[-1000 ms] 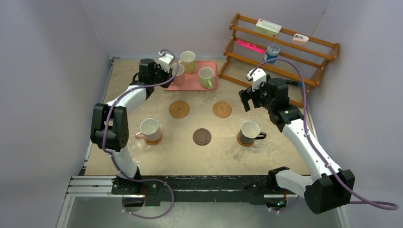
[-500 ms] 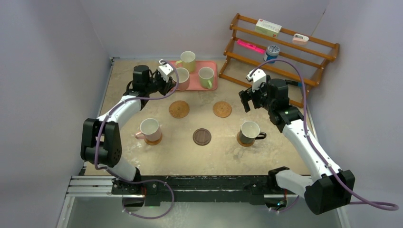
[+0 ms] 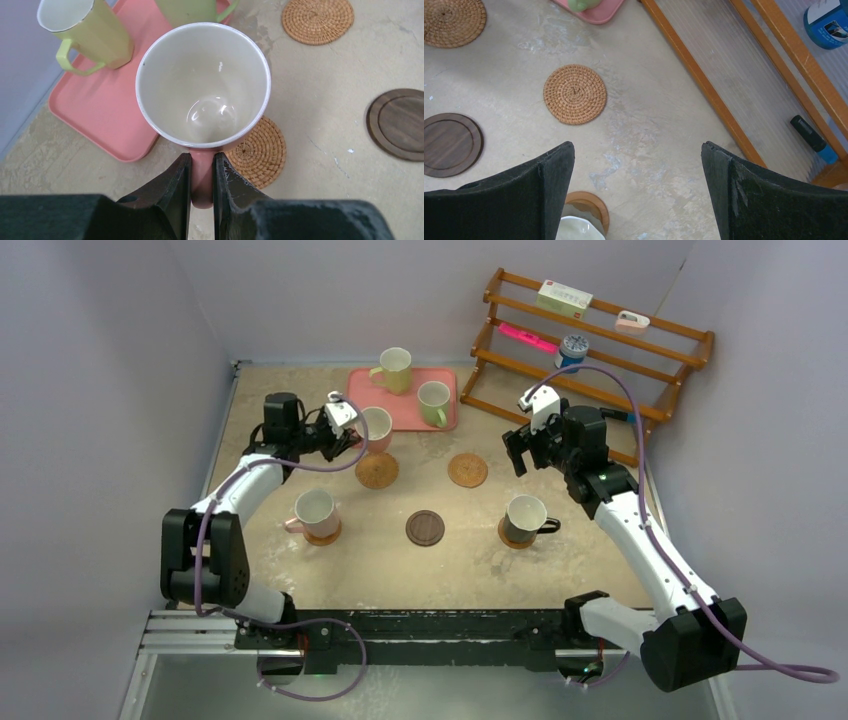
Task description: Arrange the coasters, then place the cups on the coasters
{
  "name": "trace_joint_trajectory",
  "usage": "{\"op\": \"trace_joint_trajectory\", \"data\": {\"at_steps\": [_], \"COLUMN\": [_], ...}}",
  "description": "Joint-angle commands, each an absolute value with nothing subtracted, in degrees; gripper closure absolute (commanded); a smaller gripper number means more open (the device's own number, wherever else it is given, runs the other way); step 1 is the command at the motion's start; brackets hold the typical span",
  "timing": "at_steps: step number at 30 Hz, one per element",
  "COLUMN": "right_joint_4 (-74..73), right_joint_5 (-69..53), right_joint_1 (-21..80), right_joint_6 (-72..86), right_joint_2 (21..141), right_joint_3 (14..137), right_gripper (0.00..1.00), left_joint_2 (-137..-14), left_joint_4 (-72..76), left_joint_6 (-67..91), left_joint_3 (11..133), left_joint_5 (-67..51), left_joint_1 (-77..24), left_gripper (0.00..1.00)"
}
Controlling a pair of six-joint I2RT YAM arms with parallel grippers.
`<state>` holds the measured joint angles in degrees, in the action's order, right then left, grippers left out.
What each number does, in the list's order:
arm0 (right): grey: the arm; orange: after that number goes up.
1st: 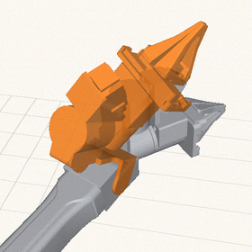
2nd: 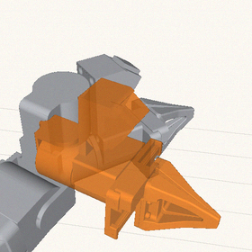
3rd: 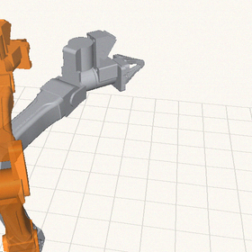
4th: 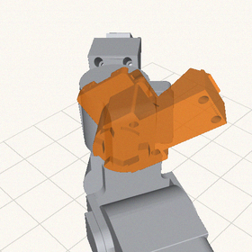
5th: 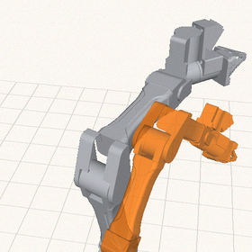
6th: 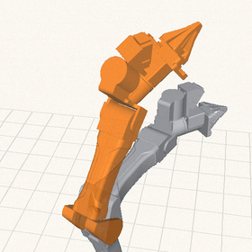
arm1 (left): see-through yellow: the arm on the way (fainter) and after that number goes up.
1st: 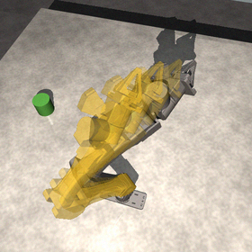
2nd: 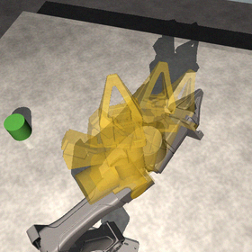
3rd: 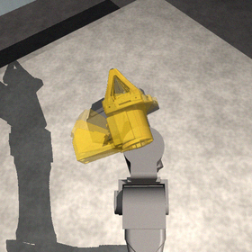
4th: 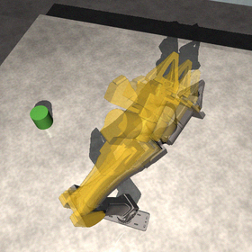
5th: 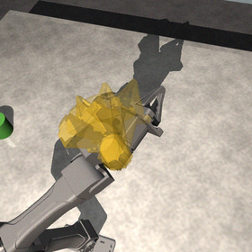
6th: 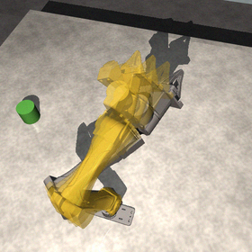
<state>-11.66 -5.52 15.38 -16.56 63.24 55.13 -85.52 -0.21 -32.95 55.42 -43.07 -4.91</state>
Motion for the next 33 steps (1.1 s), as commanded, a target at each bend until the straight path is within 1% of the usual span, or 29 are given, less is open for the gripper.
{"op": "trace_joint_trajectory", "data": {"at_steps": [1,14,33], "right_joint_4": [-10.02,-10.11,-10.11], "right_joint_5": [-5.39,-5.71,-5.54], "right_joint_1": [15.58,15.56,15.56], "right_joint_6": [-16.87,-16.78,-16.83], "right_joint_2": [62.20,61.64,61.88], "right_joint_3": [55.19,55.02,54.96], "right_gripper": [0.02,0.02,0.02], "left_joint_2": [-81.97,-84.48,-89.63], "left_joint_4": [-2.44,-10.32,-6.89], "left_joint_6": [-42.26,-50.30,-47.86], "left_joint_3": [55.51,56.04,56.71], "left_joint_5": [-49.66,-51.64,-50.23], "left_joint_1": [-4.66,-4.66,-4.66], "left_gripper": [1.00,1.00,1.00]}}
